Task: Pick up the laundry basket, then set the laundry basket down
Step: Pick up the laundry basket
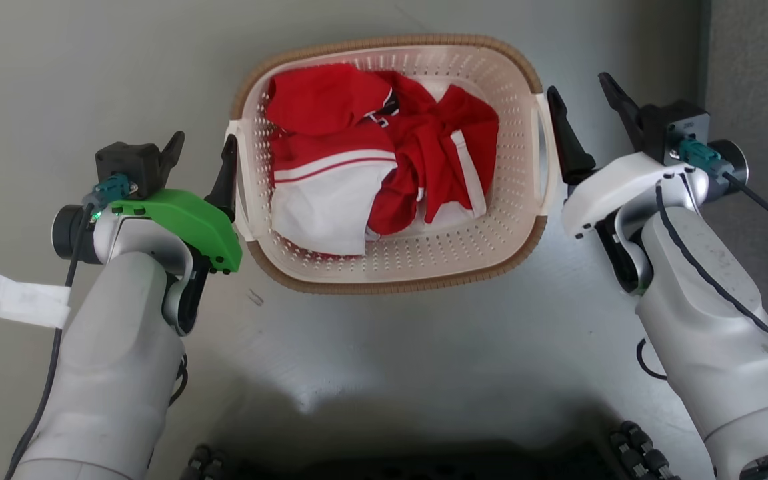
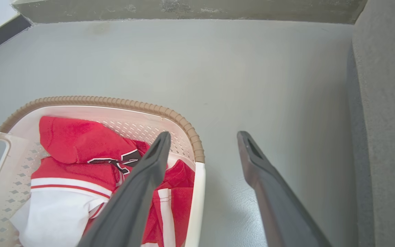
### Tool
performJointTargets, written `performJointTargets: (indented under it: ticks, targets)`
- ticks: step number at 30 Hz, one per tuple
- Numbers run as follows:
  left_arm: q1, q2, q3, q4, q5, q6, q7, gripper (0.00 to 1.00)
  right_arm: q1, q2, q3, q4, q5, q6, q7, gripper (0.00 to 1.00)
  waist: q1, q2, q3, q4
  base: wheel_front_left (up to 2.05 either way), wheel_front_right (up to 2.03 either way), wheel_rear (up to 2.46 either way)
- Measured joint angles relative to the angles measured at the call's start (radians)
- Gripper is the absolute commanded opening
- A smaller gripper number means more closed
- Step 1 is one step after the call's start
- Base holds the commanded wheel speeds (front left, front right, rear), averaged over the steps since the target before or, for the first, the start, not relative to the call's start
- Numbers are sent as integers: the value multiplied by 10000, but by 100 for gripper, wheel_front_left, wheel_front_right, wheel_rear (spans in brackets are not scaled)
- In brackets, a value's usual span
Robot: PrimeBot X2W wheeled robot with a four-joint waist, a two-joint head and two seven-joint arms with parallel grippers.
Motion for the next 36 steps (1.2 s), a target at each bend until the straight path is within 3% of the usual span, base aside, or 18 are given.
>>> performJointTargets:
  ticks: [27, 28, 29, 36]
  targets:
    - [-1545, -307, -178, 2487, -562, -322, -67, 100, -722, 240, 374, 1714, 6, 217, 0, 100, -1, 0, 1406, -119, 0, 0, 0]
    - [-1585, -326, -174, 2583, -639, -345, -33, 0, -754, 249, 385, 1747, 8, 265, 0, 24, -1, 0, 1413, -119, 0, 0, 0]
    - [-1625, -351, -180, 2673, -723, -370, 69, 0, -790, 267, 401, 1806, 17, 267, 0, 0, -1, 0, 1419, -119, 0, 0, 0]
    - [-1849, -635, -201, 3020, -980, -439, 107, 0, -1045, 483, 445, 2071, 117, 339, 0, 0, -1, 0, 1436, -98, 0, 0, 0]
